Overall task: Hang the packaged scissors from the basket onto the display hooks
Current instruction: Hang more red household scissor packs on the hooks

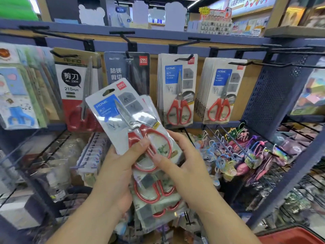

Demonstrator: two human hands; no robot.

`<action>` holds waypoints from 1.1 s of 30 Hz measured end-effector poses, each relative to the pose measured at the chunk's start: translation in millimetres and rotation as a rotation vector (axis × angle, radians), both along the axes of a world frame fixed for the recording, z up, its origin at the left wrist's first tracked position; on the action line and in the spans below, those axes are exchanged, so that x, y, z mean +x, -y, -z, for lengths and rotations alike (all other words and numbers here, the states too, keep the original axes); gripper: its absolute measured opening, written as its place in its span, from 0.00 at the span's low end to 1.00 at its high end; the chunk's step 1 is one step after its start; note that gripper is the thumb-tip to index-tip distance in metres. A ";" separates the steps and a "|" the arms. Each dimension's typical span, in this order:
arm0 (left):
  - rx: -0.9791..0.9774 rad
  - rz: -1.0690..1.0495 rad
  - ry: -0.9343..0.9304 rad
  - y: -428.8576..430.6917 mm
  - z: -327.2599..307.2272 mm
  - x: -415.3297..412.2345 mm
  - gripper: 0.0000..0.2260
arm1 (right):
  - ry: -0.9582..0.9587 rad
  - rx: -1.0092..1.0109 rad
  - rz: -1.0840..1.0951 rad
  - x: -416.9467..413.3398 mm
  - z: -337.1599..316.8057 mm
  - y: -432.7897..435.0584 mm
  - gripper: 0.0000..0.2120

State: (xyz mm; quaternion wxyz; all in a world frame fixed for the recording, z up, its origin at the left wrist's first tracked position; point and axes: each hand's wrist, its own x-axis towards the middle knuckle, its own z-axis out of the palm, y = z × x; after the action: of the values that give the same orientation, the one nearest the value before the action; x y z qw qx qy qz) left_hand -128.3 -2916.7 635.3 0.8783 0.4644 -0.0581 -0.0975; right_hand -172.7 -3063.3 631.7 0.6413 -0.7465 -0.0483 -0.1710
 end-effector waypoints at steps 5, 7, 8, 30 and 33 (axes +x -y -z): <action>-0.069 0.120 0.008 5.8 2.6 -3.6 0.28 | 0.012 0.324 0.009 0.9 2.9 6.9 0.15; -0.090 0.129 0.025 6.8 4.7 -3.4 0.27 | -0.004 0.458 -0.008 0.5 1.3 9.8 0.15; -0.090 0.125 0.036 7.2 5.5 -3.5 0.27 | -0.014 0.509 -0.009 1.0 1.1 12.0 0.15; 0.283 0.119 0.181 3.0 15.3 -2.9 0.20 | -0.105 0.189 -0.176 -15.8 8.0 80.0 0.20; 0.290 0.060 0.161 2.1 14.1 0.0 0.20 | -0.068 0.247 -0.185 -19.6 10.9 85.4 0.18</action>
State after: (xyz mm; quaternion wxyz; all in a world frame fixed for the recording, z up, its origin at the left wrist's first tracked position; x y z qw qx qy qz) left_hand -128.4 -2918.8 621.2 0.7913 0.5906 -0.1273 -0.0937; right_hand -192.3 -3148.7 620.8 0.7425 -0.6597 -0.0735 -0.0904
